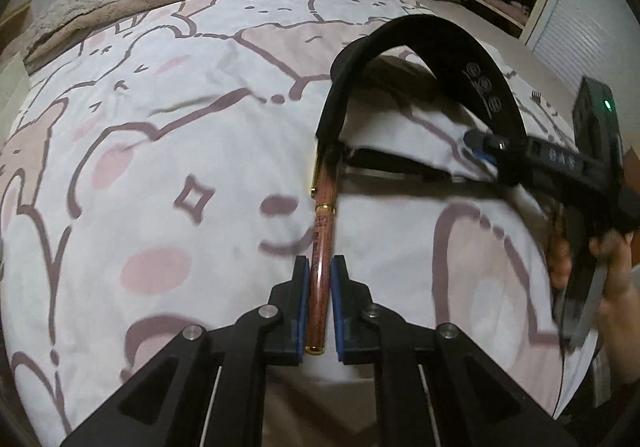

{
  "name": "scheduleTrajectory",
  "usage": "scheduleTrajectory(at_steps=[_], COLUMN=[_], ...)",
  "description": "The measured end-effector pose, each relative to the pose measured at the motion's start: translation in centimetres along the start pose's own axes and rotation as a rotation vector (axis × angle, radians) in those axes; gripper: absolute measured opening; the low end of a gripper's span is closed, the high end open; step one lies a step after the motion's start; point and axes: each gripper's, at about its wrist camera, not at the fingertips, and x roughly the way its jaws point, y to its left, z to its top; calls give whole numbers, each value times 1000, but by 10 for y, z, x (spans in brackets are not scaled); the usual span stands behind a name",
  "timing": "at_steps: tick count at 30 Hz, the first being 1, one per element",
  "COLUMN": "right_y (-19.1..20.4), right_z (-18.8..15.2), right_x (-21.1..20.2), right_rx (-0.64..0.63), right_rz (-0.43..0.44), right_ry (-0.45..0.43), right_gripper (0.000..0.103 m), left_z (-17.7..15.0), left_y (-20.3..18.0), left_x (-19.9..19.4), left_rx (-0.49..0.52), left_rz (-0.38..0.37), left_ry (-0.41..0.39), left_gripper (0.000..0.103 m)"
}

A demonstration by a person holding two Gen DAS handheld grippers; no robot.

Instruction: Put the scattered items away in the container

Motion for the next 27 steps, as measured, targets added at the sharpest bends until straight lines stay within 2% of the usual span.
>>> scheduleTrajectory(at_steps=[5, 13, 14, 15, 16, 17, 22, 27], right_y=[-4, 8, 11, 14, 18, 23, 52, 93], right_z=[-1, -4, -4, -4, -4, -4, -5, -9], right_x=[0, -4, -7, -10, -16, -21, -45, -31], right_rx=[18, -43, -51, -61, -77, -94, -216, -361], right_rz=[24, -52, -67, -78, -101, -131, -252, -257], right_ry=[-5, -27, -41, -58, -82, -108, -225, -182], right_gripper=[35, 38, 44, 64, 90, 98, 101, 101], left_z=[-25, -64, -68, -72, -75, -79, -94, -98], left_y=[10, 33, 35, 36, 37, 38, 38, 47], left_x=[-15, -43, -46, -47, -49, -51, -54, -54], left_rx=[-13, -41, -34, -26, -16, -5, 29, -23], left_rz=[-2, 50, 58, 67, 77, 87, 112, 65], left_ry=[-5, -20, -23, -27, -31, -36, -56, -76], left_gripper=[11, 12, 12, 12, 12, 12, 12, 12])
